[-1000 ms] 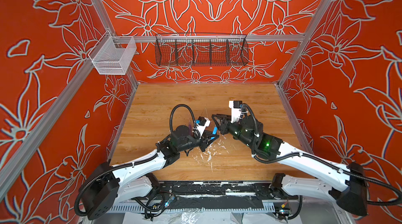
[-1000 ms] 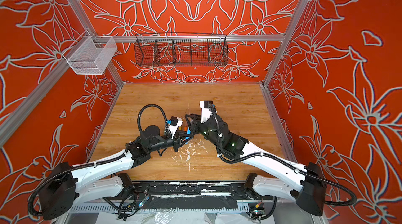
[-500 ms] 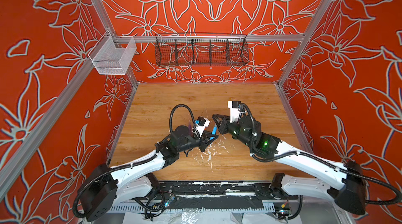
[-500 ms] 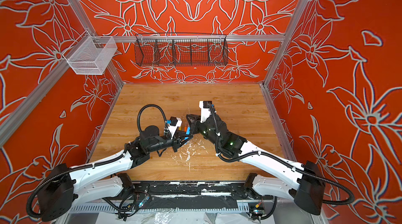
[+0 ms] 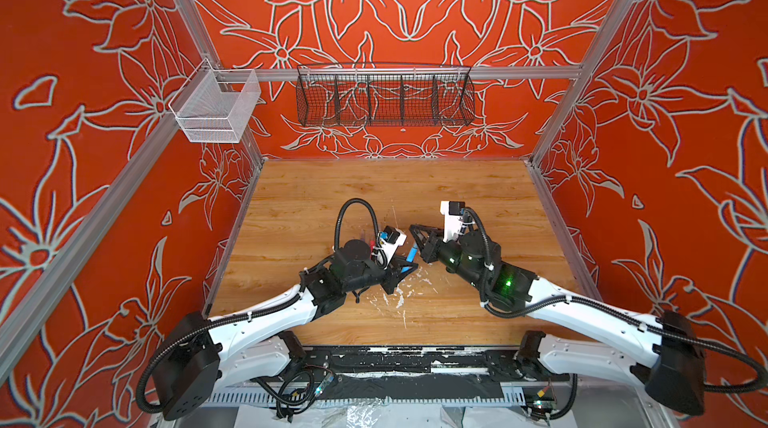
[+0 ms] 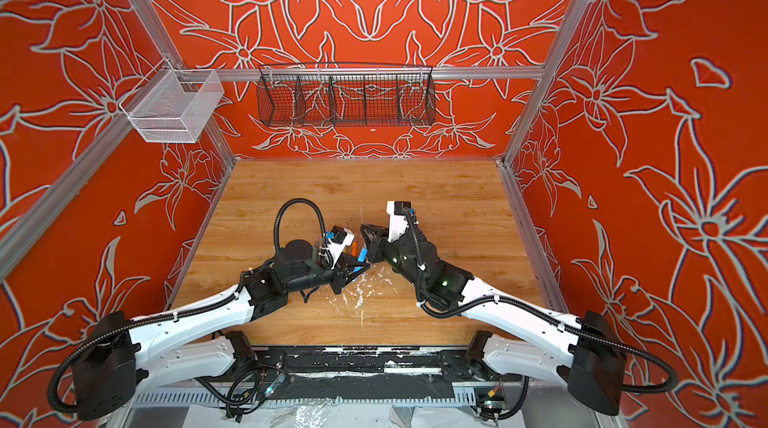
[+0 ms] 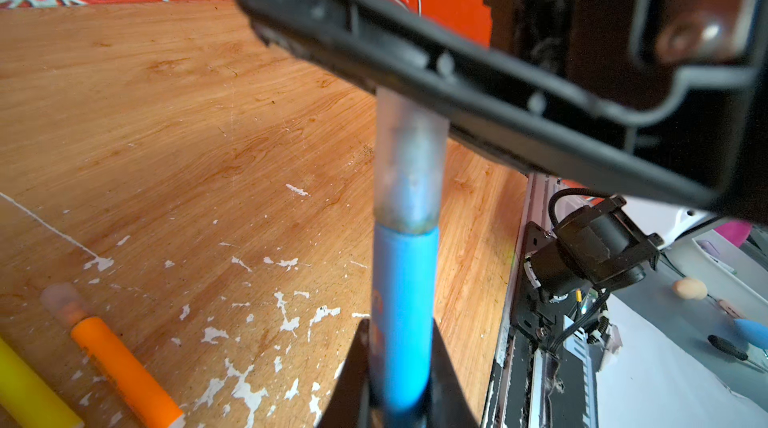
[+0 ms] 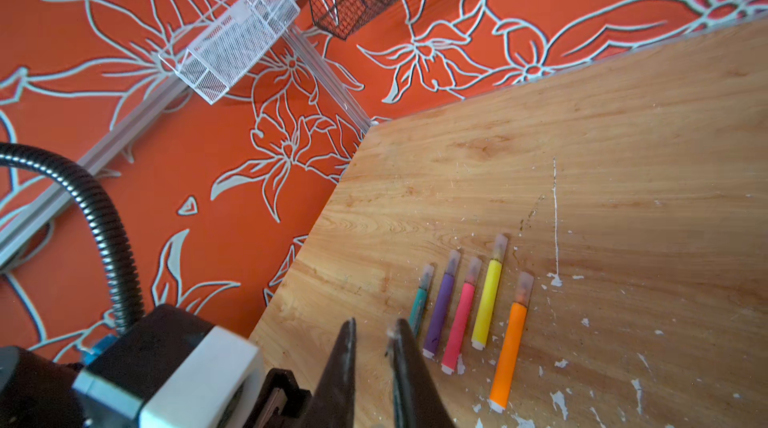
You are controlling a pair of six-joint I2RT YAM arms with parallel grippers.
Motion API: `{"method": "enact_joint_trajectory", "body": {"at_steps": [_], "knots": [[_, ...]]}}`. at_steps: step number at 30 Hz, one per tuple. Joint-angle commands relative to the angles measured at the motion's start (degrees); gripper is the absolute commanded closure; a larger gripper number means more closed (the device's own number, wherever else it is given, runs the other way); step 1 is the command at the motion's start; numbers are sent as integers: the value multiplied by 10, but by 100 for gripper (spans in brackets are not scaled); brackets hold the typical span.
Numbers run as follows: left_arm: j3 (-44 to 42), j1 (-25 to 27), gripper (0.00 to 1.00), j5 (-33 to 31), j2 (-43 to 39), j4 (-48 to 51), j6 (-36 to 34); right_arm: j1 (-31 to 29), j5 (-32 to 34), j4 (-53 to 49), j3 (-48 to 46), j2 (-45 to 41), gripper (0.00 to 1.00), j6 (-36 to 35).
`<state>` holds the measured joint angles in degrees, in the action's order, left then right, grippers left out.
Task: Insert the pens into the pen caps
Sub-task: 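Press the cap down onto the blue marker held by the left gripper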
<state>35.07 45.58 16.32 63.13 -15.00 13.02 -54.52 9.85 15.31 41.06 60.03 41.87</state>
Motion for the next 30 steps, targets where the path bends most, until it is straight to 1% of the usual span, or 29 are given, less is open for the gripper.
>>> {"method": "enact_joint_trajectory", "body": {"at_steps": [1,5,10,16,20,23,25,30], "knots": [[85,-24,100,-127,-5,-76,17,-42,-62,-93,-40,-13,100,6],[122,-25,100,-145,1,-54,13,-58,-60,-98,-51,-30,100,7],[143,-27,100,-167,7,-42,4,-73,-60,-100,-67,-47,100,14],[141,-41,100,-203,12,-66,6,-90,-80,-96,-69,-43,100,25],[140,-71,100,-227,17,-88,44,-101,-80,-85,-75,-33,100,35],[135,-90,100,-233,17,-117,66,-112,-90,-72,-71,-17,100,42],[136,-93,100,-232,16,-136,63,-124,-93,-75,-59,-5,100,39],[150,-102,100,-235,7,-148,42,-139,-80,-71,-57,4,100,40]]}}
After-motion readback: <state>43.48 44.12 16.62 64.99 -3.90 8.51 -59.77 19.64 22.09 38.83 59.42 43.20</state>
